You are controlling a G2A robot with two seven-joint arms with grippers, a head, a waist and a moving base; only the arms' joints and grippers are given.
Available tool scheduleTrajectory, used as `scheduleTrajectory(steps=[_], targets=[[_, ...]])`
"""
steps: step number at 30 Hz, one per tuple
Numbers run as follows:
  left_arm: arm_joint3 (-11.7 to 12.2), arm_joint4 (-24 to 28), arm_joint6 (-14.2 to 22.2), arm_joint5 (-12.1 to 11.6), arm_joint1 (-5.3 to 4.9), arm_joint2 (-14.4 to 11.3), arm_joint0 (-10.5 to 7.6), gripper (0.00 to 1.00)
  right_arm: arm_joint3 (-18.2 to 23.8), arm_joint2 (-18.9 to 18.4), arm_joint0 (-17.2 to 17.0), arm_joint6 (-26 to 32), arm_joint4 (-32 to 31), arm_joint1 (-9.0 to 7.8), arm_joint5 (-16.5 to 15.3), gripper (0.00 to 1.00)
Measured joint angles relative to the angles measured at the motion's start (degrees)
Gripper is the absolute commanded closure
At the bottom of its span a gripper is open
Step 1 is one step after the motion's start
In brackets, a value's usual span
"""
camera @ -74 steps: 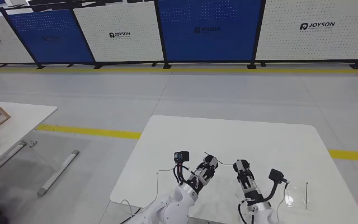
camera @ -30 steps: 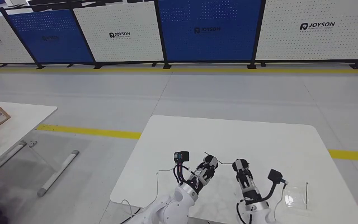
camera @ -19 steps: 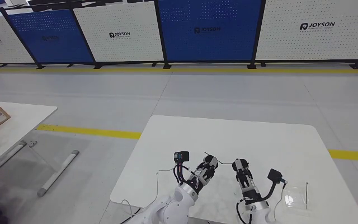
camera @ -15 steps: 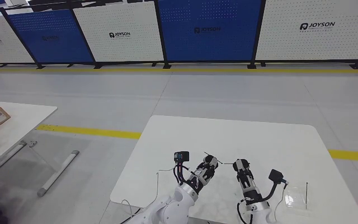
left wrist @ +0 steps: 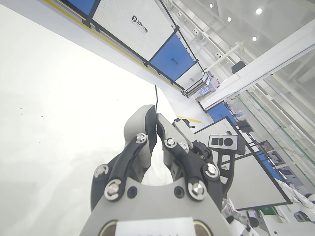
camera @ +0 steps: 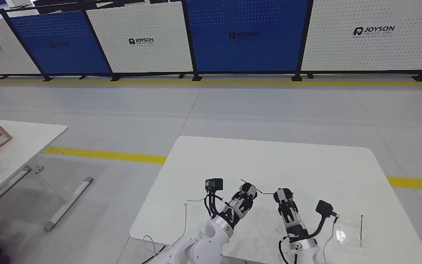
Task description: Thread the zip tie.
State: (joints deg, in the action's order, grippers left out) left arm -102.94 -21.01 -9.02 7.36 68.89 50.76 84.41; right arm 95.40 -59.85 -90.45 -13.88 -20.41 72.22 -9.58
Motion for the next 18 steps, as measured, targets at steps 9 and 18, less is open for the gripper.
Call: scheduleTrajectory(steps=[9, 18], targets=[[0.0, 0.0, 0.0, 0.0, 0.0, 0.0, 0.0, 1.0, 0.0, -0.1, 0.2, 0.4, -0.8, 0.49, 0.6, 1.0], [0.0, 0.0, 0.0, 0.0, 0.0, 0.0, 0.0, 1.0, 0.8, -2.0, -1.4, 0.3, -0.4, 0.55, -1.1, 1.0]])
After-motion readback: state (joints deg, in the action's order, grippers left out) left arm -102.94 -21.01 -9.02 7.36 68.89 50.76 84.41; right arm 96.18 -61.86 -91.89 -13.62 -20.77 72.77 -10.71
